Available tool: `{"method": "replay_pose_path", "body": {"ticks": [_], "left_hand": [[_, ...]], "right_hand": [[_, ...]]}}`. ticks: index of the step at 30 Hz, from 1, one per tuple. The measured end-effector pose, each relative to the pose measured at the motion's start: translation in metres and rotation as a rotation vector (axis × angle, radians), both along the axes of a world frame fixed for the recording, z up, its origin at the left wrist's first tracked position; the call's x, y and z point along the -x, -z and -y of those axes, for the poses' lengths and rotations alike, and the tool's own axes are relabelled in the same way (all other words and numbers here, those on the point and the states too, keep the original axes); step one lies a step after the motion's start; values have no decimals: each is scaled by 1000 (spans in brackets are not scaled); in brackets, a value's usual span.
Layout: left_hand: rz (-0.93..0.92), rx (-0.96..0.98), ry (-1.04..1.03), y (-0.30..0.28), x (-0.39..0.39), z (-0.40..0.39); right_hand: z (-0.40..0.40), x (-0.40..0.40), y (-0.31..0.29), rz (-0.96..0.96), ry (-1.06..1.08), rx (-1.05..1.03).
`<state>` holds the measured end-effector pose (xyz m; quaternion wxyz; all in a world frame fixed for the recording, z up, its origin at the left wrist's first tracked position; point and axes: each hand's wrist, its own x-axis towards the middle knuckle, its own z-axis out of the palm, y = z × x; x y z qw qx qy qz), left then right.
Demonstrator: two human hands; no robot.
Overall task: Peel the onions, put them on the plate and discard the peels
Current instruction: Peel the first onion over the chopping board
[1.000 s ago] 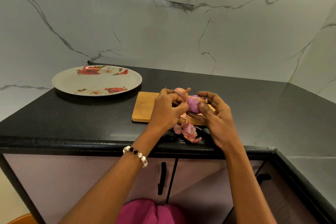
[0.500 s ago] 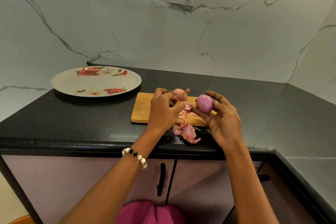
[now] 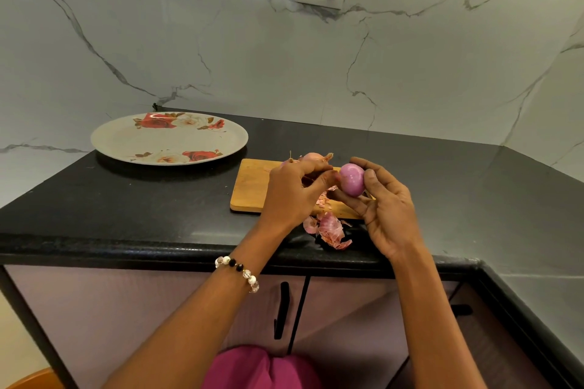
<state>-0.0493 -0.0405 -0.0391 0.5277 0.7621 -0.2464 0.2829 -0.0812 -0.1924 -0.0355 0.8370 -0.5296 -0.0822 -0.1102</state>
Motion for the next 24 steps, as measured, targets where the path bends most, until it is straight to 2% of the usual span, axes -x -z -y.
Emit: {"method": "replay_pose_path", "body": {"ticks": [7,14,20,24], "left_hand": [[-97,6,59,1,1,-3],[-172,56,82,3,-4,-5],[-52,136,93,1,0,-4],[89,96,98,0,1,-3]], "right_hand": [[0,-1,4,15,-14,158],[1,0,3,38,-46,149],[0,0,2,19,-44,59],[-1,0,1,0,-60,68]]}}
